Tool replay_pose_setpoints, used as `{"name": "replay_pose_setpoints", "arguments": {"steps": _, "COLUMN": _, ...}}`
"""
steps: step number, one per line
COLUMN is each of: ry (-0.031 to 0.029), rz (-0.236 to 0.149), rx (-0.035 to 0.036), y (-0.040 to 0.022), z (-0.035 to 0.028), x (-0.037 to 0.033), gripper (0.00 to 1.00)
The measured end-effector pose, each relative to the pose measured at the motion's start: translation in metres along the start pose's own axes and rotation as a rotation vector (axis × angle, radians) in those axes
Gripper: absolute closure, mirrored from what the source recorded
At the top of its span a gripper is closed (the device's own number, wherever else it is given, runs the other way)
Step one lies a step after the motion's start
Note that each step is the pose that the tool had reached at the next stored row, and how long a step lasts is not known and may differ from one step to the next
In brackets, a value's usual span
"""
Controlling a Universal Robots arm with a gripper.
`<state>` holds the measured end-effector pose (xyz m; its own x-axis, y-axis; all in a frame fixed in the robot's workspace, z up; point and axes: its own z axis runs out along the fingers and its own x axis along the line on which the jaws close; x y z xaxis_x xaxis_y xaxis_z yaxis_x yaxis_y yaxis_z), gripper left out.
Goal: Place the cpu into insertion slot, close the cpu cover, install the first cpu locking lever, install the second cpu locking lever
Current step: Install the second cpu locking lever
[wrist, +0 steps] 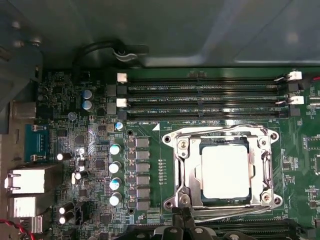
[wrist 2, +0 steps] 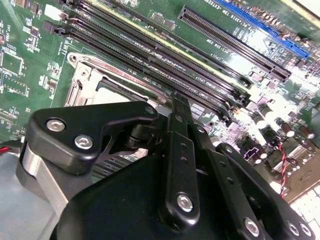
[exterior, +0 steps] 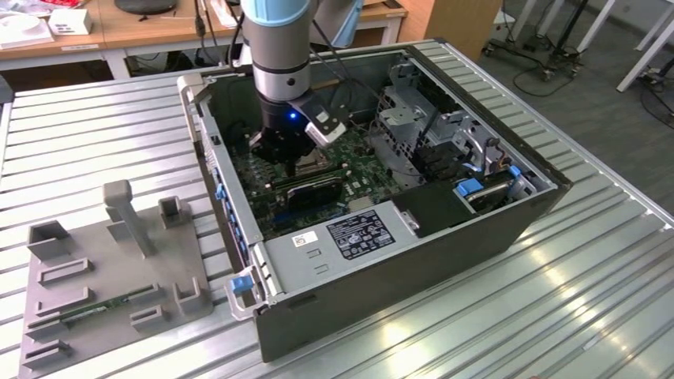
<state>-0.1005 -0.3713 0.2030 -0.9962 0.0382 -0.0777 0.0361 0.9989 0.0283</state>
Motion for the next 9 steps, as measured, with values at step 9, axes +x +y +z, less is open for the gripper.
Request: {"name": "replay_pose_setpoints", "arguments": {"steps": 9, "ry": -0.0032, "rz": 0.000, "rx": -0.0066, "y": 0.0012, "z": 0.0024, "x": 0.0010, "gripper": 0.89}}
